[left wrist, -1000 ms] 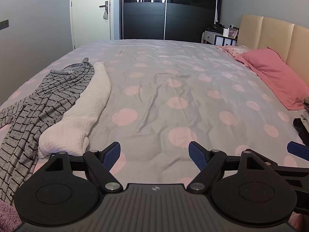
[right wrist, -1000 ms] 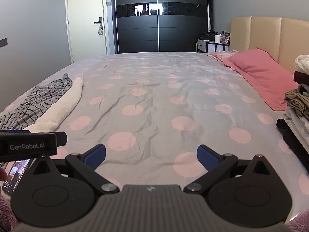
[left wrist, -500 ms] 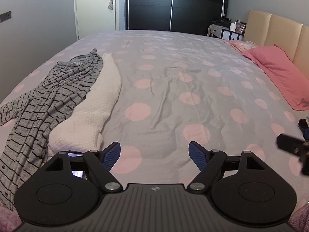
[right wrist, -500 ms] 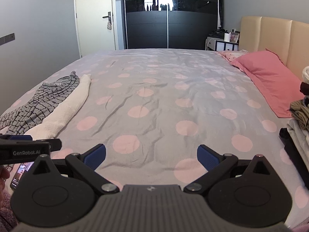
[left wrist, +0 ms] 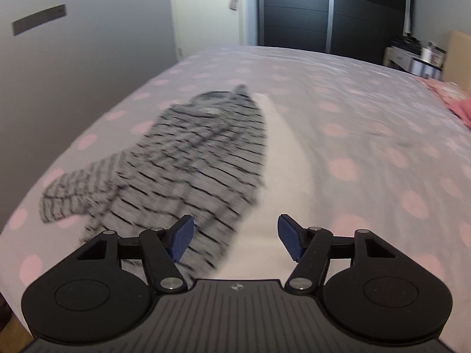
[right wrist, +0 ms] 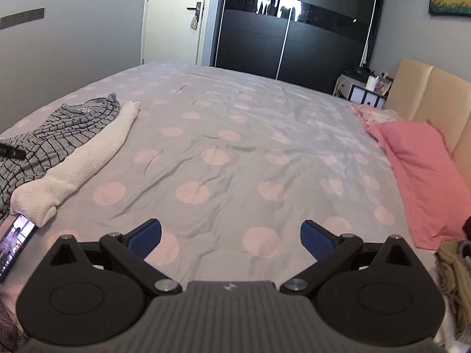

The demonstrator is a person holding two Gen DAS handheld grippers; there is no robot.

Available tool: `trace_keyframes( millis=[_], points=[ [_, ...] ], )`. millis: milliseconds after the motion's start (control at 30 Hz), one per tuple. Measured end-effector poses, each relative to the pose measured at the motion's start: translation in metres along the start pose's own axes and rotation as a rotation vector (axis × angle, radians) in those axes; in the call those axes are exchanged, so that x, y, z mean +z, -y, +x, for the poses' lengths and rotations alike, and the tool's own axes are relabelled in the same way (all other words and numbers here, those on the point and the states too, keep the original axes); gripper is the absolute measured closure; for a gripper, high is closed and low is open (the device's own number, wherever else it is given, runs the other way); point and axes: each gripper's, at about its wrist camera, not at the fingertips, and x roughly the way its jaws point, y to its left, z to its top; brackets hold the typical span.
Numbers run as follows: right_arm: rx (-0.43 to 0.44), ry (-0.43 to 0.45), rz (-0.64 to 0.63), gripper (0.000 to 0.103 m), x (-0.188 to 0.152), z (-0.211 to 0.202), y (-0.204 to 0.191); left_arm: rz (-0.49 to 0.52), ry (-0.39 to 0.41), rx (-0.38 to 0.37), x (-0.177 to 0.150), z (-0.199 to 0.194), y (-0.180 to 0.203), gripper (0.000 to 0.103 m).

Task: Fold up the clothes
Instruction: 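Lower the left tool onto the striped top and close it on the fabric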

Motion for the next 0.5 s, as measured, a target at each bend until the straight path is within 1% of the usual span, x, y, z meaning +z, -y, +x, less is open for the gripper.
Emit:
trace_keyframes(
  millis=[133, 300, 333, 400, 500],
  points=[
    [0.045, -0.067, 0.033, 0.001, 0.002, 0.028, -0.001, 0.011, 0.003, 0.041, 0.014, 0.050, -0.032, 0.045],
    [0.040, -0.122, 0.014, 0.001, 0.001, 0.062, -0.005, -0.059, -0.034, 0.071, 0.015, 0.102, -0.068, 0.045],
    [0.041, -0.134, 0.020, 0.001, 0.000, 0.068, -0.005, -0.074, -0.040, 0.071, 0.014, 0.109, -0.072, 0.045],
    [0.049, -0.157, 0.034, 0.001, 0.000, 0.079, -0.004, -0.100, -0.064, 0.046, 0.010, 0.121, -0.080, 0.045],
    [0.059, -0.180, 0.031, 0.001, 0.000, 0.093, -0.006, -0.117, -0.080, 0.019, 0.008, 0.133, -0.083, 0.045]
  ],
)
